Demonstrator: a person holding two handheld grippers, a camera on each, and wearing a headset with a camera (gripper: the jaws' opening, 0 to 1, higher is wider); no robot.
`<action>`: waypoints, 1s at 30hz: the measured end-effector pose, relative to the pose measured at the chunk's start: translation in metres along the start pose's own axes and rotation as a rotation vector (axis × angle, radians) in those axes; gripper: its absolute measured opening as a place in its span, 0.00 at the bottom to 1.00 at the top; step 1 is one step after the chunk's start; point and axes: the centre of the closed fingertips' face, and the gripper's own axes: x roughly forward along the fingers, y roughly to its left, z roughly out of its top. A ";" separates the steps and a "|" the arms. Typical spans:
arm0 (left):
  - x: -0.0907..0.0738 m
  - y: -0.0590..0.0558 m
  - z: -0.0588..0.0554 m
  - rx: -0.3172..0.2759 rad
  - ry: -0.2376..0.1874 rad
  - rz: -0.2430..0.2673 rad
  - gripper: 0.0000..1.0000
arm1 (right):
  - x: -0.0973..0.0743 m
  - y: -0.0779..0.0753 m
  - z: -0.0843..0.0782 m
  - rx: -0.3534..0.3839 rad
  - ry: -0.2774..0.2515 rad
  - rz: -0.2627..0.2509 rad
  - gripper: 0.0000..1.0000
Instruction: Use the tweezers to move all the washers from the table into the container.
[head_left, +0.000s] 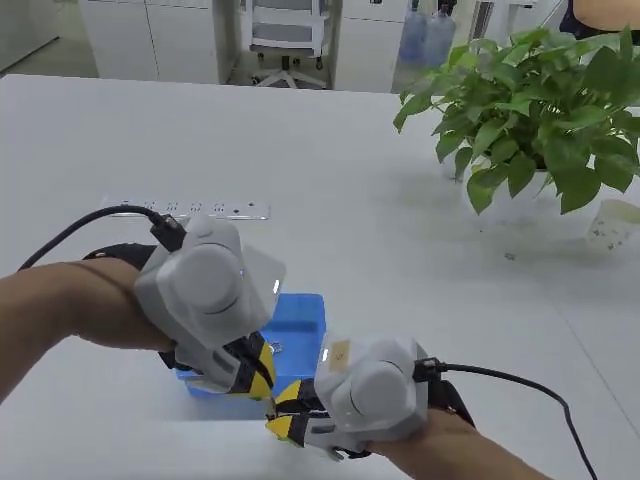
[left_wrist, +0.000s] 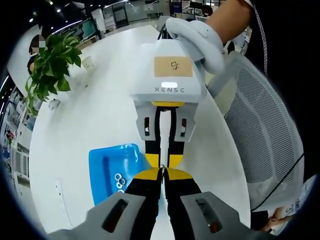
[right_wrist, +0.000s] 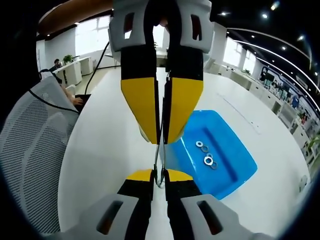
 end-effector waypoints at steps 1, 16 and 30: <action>-0.001 0.000 0.000 -0.001 0.000 0.001 0.06 | -0.001 -0.001 0.001 -0.001 -0.002 -0.001 0.10; -0.028 0.006 0.004 -0.004 0.007 0.019 0.06 | -0.010 -0.008 0.028 -0.030 -0.026 -0.008 0.10; -0.051 0.023 0.006 -0.007 0.019 0.057 0.06 | -0.013 -0.028 0.050 -0.072 -0.026 -0.014 0.10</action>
